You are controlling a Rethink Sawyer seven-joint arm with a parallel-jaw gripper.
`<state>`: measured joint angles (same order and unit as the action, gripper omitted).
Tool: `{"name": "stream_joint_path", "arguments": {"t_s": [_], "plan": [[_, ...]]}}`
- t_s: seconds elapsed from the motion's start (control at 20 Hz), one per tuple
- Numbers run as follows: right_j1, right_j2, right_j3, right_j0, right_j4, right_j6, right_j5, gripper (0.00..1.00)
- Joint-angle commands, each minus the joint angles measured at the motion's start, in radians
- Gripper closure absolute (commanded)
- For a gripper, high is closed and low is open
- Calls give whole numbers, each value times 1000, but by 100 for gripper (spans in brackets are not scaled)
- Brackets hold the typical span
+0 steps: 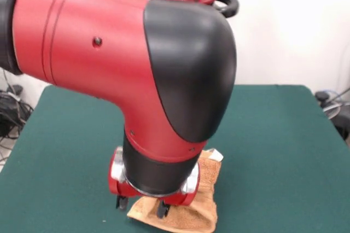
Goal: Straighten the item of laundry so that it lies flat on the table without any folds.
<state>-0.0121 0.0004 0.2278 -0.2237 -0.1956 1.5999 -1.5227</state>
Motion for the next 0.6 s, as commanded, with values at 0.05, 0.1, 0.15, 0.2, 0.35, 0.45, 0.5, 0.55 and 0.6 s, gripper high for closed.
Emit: {"name": "stream_joint_path", "arguments": {"t_s": [0.05, 0.1, 0.15, 0.2, 0.35, 0.45, 0.5, 0.55, 0.6], "plan": [[-100, 93, -53, 39, -47, -209, -60, 0], [-97, 89, -45, 39, -39, -199, -59, 0], [-93, 83, -36, 39, -32, -188, -54, 0], [-84, 74, -13, 39, -23, -185, -39, 0], [-75, 63, 19, 37, -8, -184, -19, 0], [-67, 59, 42, 37, -3, -190, -2, 0], [-69, 59, 42, 36, -3, -194, -2, 0], [-68, 58, 44, 37, -2, -191, -3, 0], [-67, 57, 45, 38, -1, -188, -4, 0]]}}
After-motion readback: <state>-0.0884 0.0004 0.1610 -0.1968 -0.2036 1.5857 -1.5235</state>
